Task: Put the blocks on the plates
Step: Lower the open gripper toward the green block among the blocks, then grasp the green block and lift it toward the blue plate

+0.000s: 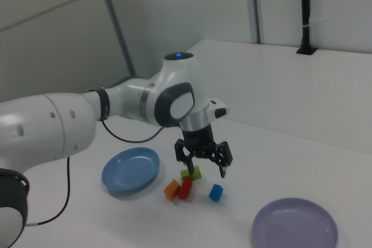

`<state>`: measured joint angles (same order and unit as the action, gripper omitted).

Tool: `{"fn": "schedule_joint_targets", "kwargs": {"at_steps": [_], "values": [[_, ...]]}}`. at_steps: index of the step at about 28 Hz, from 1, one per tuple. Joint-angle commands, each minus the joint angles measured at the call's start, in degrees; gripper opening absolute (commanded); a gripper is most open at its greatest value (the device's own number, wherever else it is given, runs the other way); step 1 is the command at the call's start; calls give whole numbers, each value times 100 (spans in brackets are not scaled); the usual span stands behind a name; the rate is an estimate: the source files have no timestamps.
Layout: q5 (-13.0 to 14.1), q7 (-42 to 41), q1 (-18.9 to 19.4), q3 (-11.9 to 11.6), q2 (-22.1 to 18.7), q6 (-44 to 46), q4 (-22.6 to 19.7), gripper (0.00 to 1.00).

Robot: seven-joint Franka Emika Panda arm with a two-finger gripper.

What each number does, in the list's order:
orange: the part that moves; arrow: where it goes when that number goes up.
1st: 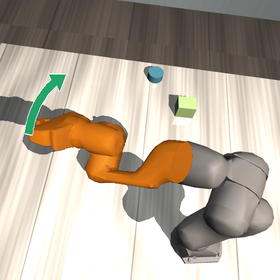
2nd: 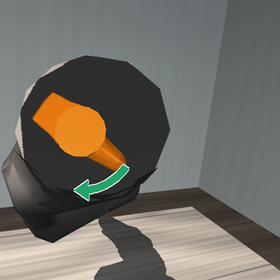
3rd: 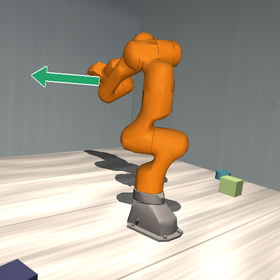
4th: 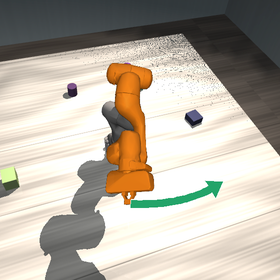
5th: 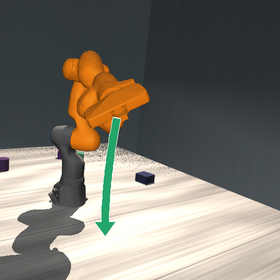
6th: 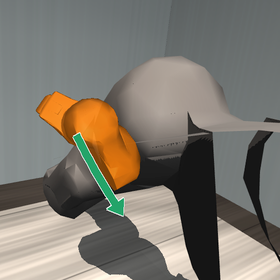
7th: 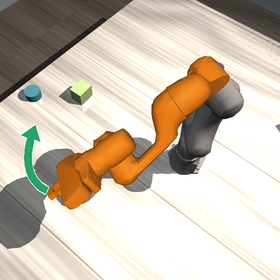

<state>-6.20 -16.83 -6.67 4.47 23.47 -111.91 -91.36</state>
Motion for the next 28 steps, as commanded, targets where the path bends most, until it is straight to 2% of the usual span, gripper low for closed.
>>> {"fn": "schedule_joint_targets", "kwargs": {"at_steps": [1,11,13,17,18,23,28], "values": [[-110,-14,-36,-60,158,-471,-179,100],[-92,364,-18,-60,273,-753,-303,100],[-48,679,52,-52,255,-753,-294,100],[-48,1627,210,-16,237,-753,-250,100],[-48,2100,358,-16,237,-762,-242,100],[-66,3228,684,-16,255,-797,-154,100],[-30,4423,1001,-8,325,-1235,-118,100]]}}
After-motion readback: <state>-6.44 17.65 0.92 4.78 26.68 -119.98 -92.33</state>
